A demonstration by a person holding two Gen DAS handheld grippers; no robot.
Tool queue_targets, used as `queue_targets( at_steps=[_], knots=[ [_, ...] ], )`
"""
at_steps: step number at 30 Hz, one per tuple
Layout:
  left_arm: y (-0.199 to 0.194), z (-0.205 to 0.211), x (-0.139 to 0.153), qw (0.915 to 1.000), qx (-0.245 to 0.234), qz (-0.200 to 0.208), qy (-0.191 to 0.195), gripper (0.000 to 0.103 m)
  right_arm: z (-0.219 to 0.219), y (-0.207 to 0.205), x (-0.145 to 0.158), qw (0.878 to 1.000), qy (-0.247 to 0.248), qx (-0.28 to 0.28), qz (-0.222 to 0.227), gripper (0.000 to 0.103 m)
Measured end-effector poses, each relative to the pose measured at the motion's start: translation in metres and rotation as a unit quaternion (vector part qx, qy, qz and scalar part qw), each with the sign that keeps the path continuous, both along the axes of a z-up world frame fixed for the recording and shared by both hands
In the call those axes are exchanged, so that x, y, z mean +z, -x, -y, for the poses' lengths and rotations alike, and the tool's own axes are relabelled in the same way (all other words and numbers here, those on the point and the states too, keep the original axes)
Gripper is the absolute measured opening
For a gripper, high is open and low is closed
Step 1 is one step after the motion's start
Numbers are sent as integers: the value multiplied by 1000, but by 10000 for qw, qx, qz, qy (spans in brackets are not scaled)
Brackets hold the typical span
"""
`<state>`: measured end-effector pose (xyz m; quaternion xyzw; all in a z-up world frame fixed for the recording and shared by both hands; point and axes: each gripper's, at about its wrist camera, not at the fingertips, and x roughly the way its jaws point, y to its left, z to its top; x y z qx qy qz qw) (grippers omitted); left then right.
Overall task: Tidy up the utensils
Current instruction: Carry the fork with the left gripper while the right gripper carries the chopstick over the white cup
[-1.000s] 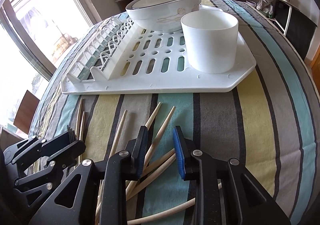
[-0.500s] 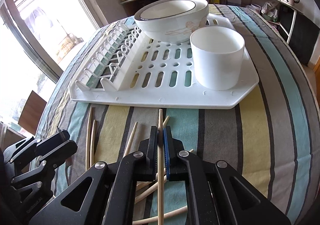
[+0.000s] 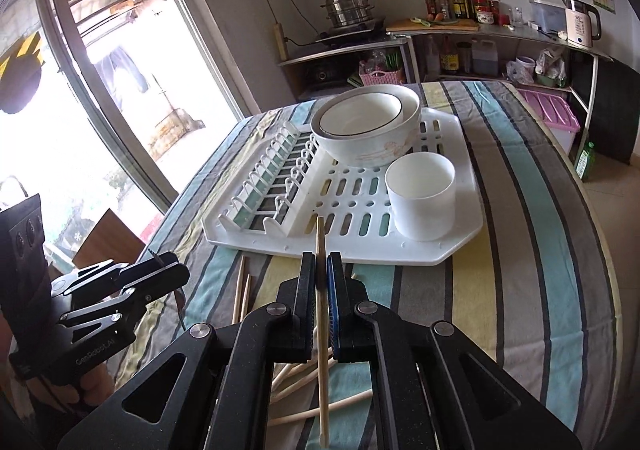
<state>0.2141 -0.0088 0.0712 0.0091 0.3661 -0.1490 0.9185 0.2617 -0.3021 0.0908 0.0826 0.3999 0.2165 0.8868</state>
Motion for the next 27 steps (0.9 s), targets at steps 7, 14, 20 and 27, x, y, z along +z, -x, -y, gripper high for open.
queue_targets(
  at_steps=[7,14,20,27],
  knots=[
    [0,4,23,9998,-35,219,22,23,13,8,28,9991,-92,-45,399,5],
    [-20,17,45,9992,-71,397,43,23,25,-3,46,9977,11,-185,648,5],
    [-50,41,64,9986,-214,466,130,23,42,-26,61,9960,72,-416,787,5],
    [-88,70,90,9969,-355,574,399,23,61,-49,90,9920,1,-616,1105,5]
  ],
)
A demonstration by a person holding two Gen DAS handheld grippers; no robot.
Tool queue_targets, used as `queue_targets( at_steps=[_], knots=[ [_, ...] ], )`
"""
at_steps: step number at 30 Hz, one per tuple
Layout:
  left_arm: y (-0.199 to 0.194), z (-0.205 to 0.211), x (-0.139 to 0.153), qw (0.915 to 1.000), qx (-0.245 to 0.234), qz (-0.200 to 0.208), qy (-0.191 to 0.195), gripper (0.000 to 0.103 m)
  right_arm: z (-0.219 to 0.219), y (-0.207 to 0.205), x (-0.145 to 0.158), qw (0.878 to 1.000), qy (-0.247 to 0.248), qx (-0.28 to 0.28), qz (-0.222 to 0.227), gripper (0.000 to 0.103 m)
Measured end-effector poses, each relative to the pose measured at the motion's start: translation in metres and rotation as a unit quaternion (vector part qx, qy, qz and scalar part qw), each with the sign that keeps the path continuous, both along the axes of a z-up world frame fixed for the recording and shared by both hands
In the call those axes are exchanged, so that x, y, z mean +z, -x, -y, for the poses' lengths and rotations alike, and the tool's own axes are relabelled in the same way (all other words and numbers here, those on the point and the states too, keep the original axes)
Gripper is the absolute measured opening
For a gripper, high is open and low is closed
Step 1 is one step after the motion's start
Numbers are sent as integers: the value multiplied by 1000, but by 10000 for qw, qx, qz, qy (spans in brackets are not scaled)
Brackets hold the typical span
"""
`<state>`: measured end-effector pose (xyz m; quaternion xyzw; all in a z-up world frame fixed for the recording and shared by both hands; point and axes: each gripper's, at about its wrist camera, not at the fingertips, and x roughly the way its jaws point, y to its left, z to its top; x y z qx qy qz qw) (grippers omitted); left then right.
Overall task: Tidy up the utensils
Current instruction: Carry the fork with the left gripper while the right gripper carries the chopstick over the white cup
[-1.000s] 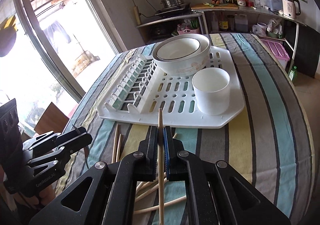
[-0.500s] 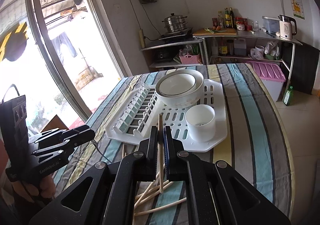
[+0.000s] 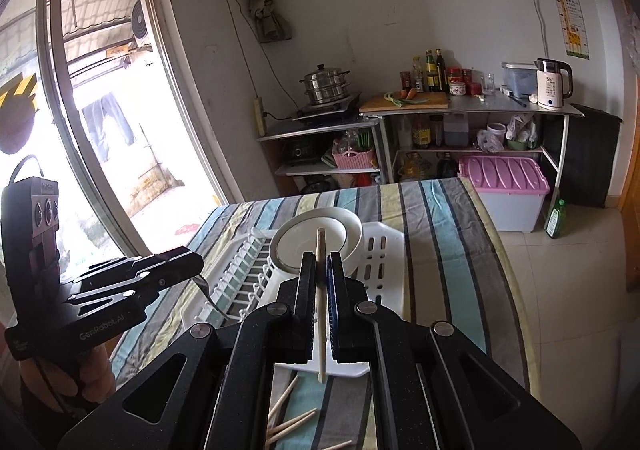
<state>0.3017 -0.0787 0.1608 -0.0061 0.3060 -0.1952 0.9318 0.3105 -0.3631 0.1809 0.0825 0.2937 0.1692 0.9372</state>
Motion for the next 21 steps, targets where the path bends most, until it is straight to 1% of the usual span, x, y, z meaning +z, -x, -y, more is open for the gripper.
queue_targets(
  at_steps=[4,8,14,21],
  knots=[
    [-19,15,9,9999,-55,64,93,23,6,-17,9,9999,-30,-97,135,5],
    [-37,28,7,9996,-141,36,226,23,10,-33,9,9997,-70,-151,182,5],
    [-60,42,-18,9993,-194,-243,218,23,13,-58,-11,9997,-161,-176,-15,5],
    [-77,39,-49,9981,-83,-590,185,23,13,-75,-44,9991,-186,-155,-357,5]
  ],
)
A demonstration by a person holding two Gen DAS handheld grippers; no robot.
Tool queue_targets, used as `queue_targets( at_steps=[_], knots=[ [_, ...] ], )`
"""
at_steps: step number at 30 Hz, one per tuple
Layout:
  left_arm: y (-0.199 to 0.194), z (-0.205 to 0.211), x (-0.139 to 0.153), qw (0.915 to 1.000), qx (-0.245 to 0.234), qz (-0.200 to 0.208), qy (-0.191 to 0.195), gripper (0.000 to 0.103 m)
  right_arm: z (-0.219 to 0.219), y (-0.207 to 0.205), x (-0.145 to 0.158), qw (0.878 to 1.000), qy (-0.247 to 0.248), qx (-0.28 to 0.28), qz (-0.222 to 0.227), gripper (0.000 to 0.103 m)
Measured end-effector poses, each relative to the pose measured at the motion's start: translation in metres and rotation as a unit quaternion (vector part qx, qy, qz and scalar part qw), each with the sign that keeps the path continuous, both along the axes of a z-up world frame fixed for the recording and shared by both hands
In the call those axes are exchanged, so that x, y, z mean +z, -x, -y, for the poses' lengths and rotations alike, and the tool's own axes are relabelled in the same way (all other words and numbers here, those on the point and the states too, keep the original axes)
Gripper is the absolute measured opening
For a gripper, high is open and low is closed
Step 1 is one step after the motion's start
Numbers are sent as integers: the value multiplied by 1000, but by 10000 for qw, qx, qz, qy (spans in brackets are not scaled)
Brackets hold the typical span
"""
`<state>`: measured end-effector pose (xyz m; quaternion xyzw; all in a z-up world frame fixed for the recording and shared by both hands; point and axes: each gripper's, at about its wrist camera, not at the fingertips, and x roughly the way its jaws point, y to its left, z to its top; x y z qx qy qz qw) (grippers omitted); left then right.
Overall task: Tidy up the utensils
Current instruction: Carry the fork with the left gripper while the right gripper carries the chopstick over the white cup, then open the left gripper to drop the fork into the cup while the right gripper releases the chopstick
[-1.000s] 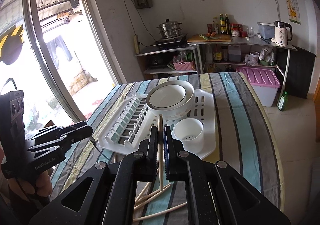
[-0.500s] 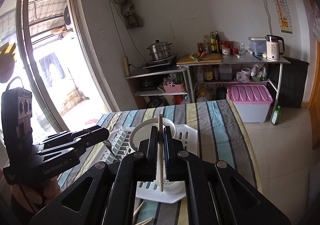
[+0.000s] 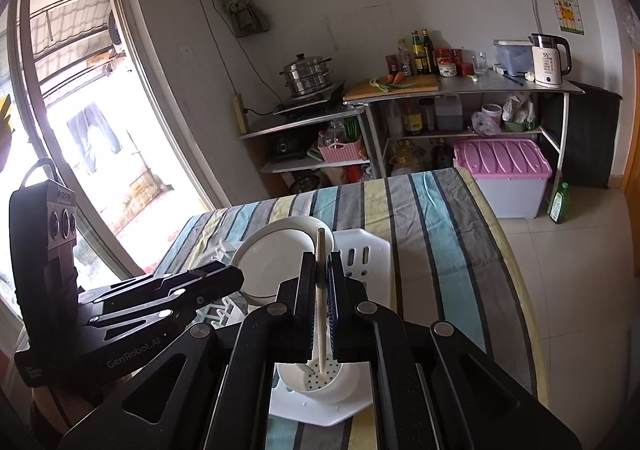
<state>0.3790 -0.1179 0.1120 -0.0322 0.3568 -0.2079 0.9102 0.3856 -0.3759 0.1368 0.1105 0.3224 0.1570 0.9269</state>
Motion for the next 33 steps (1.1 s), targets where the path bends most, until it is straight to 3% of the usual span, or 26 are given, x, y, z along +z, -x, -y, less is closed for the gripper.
queue_targets(
  at_steps=[6,13,15,18,21,33],
  knots=[
    [-6,0,-17,9998,33,-191,-50,23,-1,-8,-17,9998,14,-6,-215,5],
    [-7,0,-17,9999,63,-94,-108,23,4,-10,-18,9997,42,-63,-250,5],
    [-6,-1,-16,9999,73,-62,-98,27,5,-10,-18,9996,47,-101,-268,6],
    [-4,-3,-10,10000,66,13,-50,40,6,-9,-17,9996,52,-129,-254,28],
    [0,-9,-6,9999,93,67,-15,42,9,-3,-13,9997,10,-120,-195,32],
    [68,-50,5,9990,316,288,96,42,11,59,2,9997,102,-220,61,32]
  ],
)
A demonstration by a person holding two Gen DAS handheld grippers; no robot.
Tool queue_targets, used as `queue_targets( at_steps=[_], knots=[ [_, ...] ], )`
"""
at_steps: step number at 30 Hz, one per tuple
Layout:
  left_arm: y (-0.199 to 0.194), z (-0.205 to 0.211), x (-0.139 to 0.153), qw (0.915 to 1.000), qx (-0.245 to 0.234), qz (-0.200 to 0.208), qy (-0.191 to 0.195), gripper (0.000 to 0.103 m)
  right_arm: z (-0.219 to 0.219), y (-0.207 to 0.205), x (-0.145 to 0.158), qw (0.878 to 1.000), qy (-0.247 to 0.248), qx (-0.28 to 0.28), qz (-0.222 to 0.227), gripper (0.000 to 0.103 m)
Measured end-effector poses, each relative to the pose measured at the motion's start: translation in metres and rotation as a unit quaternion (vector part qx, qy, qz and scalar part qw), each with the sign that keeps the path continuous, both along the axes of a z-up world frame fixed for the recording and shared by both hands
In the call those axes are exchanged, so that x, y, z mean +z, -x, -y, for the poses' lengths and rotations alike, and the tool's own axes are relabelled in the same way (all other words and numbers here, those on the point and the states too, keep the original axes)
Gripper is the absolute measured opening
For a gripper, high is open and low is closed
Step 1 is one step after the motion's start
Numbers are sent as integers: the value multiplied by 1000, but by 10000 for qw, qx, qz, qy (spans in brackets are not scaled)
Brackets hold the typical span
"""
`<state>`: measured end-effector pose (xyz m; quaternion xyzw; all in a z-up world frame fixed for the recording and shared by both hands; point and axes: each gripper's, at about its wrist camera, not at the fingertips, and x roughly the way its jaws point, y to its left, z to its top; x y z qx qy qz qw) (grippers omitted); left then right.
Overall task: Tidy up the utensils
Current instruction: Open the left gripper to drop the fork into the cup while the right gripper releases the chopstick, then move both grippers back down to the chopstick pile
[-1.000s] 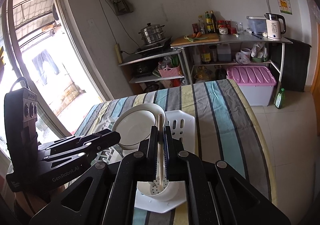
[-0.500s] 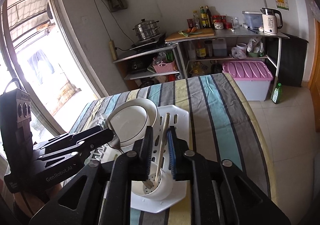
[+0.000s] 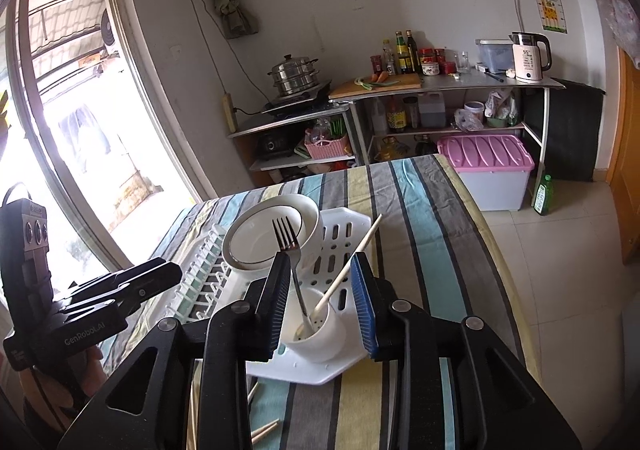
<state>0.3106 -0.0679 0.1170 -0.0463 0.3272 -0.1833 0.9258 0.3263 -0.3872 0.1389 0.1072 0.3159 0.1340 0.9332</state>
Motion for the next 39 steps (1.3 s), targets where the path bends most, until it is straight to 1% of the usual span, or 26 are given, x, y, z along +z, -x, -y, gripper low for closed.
queue_targets(
  at_steps=[3,8,11,14,18,25,31,39],
  knots=[
    [29,-13,0,9998,83,161,-39,42,-2,29,0,9999,-15,30,128,32],
    [75,-34,-8,9992,253,313,-50,42,-8,72,-6,9997,-71,96,226,32],
    [96,-47,-17,9990,334,291,5,42,-12,95,-13,9996,-75,144,216,32],
    [115,-53,-28,9988,393,288,-50,42,-19,114,-23,9995,-121,266,129,33],
    [139,-63,-48,9990,441,112,-23,42,-28,137,-37,9992,-59,385,35,33],
    [179,-82,-72,9982,599,34,-22,42,-35,165,-61,9983,-135,526,-207,33],
    [199,-96,-81,9968,795,-77,-39,42,-38,180,-70,9978,-156,566,-295,33],
    [226,-113,-105,9929,1030,-550,219,42,-44,188,-80,9965,-166,709,-412,33]
  ],
)
